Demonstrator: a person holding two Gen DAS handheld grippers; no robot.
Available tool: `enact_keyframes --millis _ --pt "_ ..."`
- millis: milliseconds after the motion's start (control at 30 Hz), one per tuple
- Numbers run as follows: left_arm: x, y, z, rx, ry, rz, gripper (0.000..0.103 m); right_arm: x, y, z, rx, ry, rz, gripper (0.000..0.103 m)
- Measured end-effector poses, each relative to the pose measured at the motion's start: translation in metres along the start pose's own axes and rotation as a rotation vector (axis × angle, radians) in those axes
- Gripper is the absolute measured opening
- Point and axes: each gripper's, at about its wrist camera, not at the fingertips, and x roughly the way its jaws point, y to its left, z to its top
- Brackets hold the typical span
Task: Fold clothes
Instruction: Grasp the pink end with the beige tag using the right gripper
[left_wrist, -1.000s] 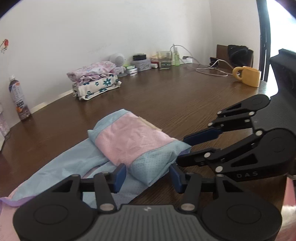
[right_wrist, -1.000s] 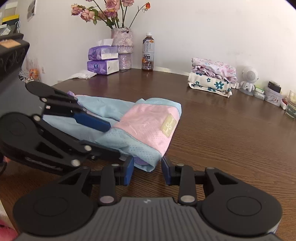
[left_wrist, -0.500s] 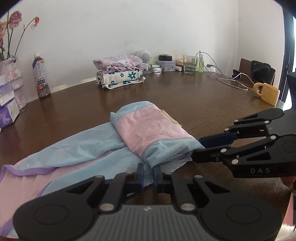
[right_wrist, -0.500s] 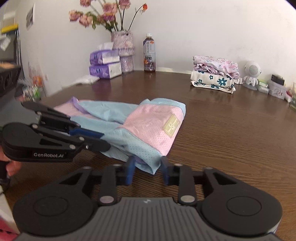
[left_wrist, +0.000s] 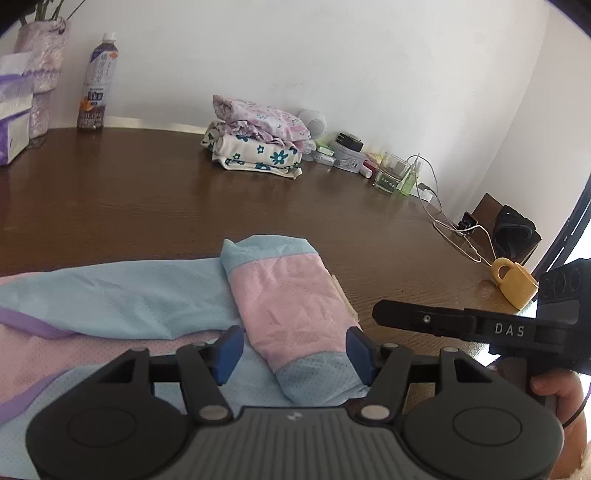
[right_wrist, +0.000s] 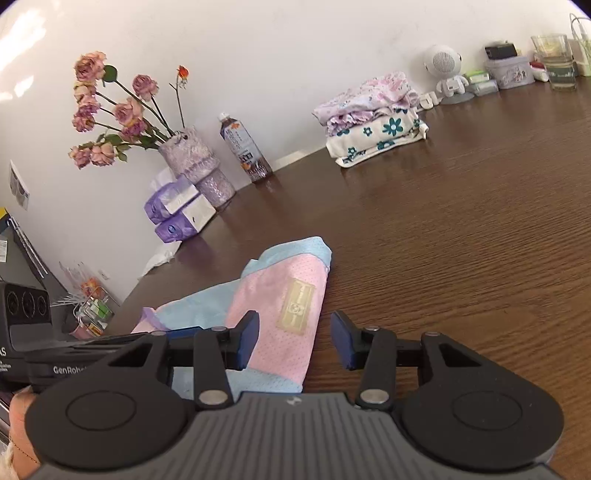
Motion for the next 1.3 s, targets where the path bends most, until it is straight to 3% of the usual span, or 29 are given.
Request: enact_keyframes --millis 167,300,367,467,567,600,633,667,933,1033,1067,1200,1300 --pt "0.019 0.015 0.011 -0.07 0.033 -0.021 0.06 0.018 -0.003 0.004 0.041 0.037 0.009 0.044" --pt "0.028 0.021 0.013 -0.094 0.036 -0.06 0.056 0.029 -0.005 0.004 0.066 0.061 0.018 0.037" --pt "0.031 0.023 0.013 -0.109 0.035 -0.084 0.042 0.032 -0.005 0.005 0.08 0.065 0.031 0.035" --pt "0.034 0.03 0.012 -0.136 0.038 -0.115 0.031 0.035 -0.005 0.005 0.093 0.068 0.044 0.035" --pt "0.031 0.036 0.013 -0.159 0.03 -0.133 0.035 0.034 -0.006 0.006 0.107 0.066 0.047 0.036" --pt "0.028 0.037 0.014 -0.161 0.024 -0.132 0.04 0.032 -0.008 0.006 0.119 0.06 0.047 0.036" --pt "0.025 0.038 0.014 -0.164 0.017 -0.131 0.053 0.029 -0.01 0.006 0.13 0.053 0.047 0.036" --pt "0.022 0.04 0.015 -0.167 0.011 -0.129 0.059 0.027 -0.013 0.006 0.141 0.047 0.046 0.036" --pt "0.017 0.038 0.014 -0.105 -0.007 -0.128 0.055 0.035 -0.017 0.007 0.179 0.06 0.063 0.036" --pt "0.017 0.038 0.011 -0.089 -0.005 -0.125 0.055 0.042 -0.013 0.008 0.183 0.077 0.067 0.03" --pt "0.016 0.039 0.011 -0.083 -0.009 -0.121 0.055 0.044 -0.013 0.008 0.185 0.082 0.067 0.017" --pt "0.012 0.045 0.009 -0.087 -0.014 -0.123 0.055 0.041 -0.013 0.01 0.169 0.075 0.065 0.015" --pt "0.009 0.05 0.01 -0.096 -0.017 -0.144 0.055 0.032 -0.011 0.018 0.11 0.075 0.017 0.015"
